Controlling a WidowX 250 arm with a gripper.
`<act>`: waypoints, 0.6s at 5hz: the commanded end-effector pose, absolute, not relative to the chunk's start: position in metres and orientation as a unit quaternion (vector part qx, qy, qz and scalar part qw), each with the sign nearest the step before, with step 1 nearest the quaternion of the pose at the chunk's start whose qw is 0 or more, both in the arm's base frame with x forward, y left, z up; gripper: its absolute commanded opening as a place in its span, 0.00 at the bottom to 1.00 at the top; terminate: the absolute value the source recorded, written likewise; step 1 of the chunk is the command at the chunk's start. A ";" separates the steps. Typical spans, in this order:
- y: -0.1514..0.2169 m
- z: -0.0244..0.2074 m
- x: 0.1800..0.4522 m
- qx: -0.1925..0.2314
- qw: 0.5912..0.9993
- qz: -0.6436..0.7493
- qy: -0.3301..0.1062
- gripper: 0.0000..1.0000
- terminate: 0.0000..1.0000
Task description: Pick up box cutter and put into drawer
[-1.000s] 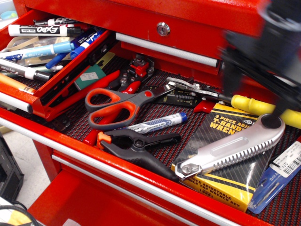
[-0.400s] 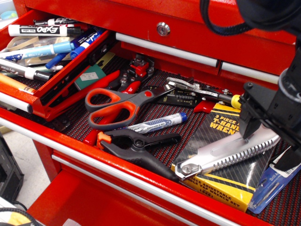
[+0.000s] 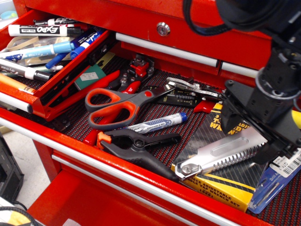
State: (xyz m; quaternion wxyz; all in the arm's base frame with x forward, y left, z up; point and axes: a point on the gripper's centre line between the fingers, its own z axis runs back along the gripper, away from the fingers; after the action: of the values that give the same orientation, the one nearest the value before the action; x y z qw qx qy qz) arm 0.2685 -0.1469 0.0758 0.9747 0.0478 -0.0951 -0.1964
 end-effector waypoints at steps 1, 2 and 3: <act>-0.140 0.071 0.270 0.016 0.972 -0.193 -0.130 1.00 0.00; -0.148 0.063 0.269 0.012 0.974 -0.177 -0.139 1.00 0.00; -0.146 0.067 0.268 0.020 0.977 -0.177 -0.117 0.00 0.00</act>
State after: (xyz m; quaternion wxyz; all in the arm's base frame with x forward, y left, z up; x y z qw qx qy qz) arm 0.2683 -0.1459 0.0634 0.9773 0.0284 -0.1052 -0.1818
